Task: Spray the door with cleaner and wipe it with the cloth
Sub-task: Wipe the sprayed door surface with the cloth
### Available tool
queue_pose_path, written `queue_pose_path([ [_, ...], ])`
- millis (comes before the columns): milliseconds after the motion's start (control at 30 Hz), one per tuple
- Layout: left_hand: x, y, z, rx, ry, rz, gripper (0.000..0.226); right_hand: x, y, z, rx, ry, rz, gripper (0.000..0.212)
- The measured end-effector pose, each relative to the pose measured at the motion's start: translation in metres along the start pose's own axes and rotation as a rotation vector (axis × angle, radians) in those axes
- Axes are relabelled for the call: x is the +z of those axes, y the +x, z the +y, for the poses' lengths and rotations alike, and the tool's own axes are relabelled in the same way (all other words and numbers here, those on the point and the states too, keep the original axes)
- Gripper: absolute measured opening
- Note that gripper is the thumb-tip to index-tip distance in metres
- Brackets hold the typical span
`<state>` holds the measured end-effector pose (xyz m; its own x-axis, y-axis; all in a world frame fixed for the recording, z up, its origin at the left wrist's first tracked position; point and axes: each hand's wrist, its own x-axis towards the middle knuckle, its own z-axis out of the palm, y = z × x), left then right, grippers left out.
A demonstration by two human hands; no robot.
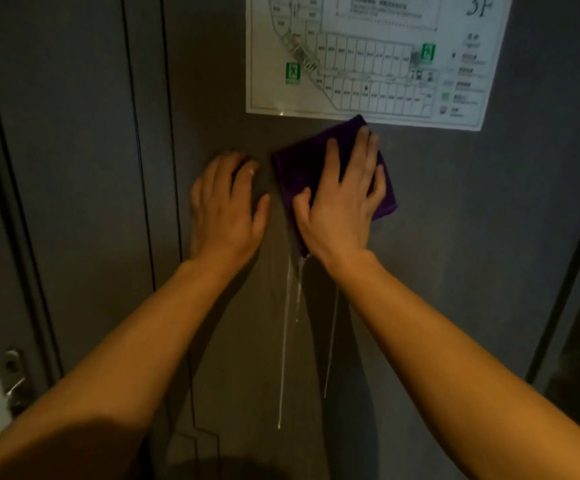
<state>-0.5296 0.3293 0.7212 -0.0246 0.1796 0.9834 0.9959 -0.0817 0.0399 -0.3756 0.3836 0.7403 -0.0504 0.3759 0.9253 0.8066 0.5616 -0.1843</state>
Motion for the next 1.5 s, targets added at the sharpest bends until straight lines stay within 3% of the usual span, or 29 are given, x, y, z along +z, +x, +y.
queue_pose_path([
  [133, -0.003, -0.018, -0.006, -0.016, 0.199, -0.159, 0.065, 0.011, 0.003, -0.006, 0.004, 0.021, -0.009, 0.078],
  [267, -0.001, -0.025, -0.011, 0.014, 0.347, -0.218, 0.07, 0.016, 0.003, -0.004, -0.026, -0.051, -0.017, 0.079],
  [433, -0.001, -0.037, -0.021, 0.04, 0.384, -0.215, 0.069, 0.024, -0.023, 0.0, -0.039, -0.044, -0.046, 0.079],
  [1067, 0.0, -0.065, -0.021, -0.01, 0.392, -0.238, 0.071, 0.073, -0.169, 0.066, -0.379, -0.059, -0.116, 0.064],
  [1200, 0.002, -0.073, -0.022, -0.014, 0.405, -0.253, 0.073, 0.049, -0.154, 0.08, -0.4, 0.129, -0.15, 0.064],
  [1300, 0.004, -0.072, -0.023, -0.021, 0.413, -0.245, 0.074, 0.017, -0.113, 0.081, -0.326, 0.229, -0.009, 0.066],
  [1400, 0.005, -0.072, -0.023, -0.018, 0.413, -0.236, 0.074, -0.012, -0.048, 0.074, -0.299, 0.195, 0.083, 0.063],
  [1500, 0.005, -0.071, -0.024, -0.02, 0.418, -0.241, 0.073, -0.02, 0.004, 0.069, -0.312, 0.067, 0.035, 0.058],
])
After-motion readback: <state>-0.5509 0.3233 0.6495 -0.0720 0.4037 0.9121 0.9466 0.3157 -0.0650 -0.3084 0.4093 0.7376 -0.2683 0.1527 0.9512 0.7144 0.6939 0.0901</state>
